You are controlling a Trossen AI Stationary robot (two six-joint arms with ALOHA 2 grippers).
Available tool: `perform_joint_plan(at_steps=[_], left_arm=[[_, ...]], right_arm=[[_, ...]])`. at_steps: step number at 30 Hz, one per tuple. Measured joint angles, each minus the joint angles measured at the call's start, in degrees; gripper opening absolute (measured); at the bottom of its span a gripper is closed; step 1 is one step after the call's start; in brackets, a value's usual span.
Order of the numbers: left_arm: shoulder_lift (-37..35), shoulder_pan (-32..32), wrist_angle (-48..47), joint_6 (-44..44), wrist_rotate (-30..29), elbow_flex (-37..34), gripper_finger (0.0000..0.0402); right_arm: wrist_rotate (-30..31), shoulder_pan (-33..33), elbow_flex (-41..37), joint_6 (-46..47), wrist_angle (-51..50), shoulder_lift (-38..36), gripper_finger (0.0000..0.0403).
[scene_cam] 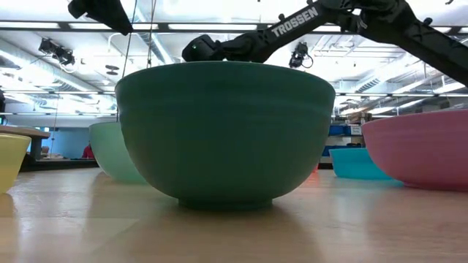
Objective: Nest bowls inside each other
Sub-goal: Stack the gray bowl on top of the green bowl
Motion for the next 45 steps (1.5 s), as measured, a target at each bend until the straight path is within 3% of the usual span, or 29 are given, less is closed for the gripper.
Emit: perform_joint_plan(at_steps=[9, 15, 45], left_arm=[[0.0, 0.0, 0.1, 0.0, 0.0, 0.0, 0.0122], [0.0, 0.0, 0.2, 0.0, 0.0, 0.0, 0.0122], [0.0, 0.0, 0.3, 0.0, 0.0, 0.0, 0.0122]], right_arm=[[0.1, 0.4, 0.1, 1.4, 2.3, 2.2, 0.0176], [-4.4, 0.8, 0.0, 4.9, 6.8, 8.1, 0.0176], [-4.2, 0.8, 0.0, 4.7, 10.2, 8.3, 0.0171]])
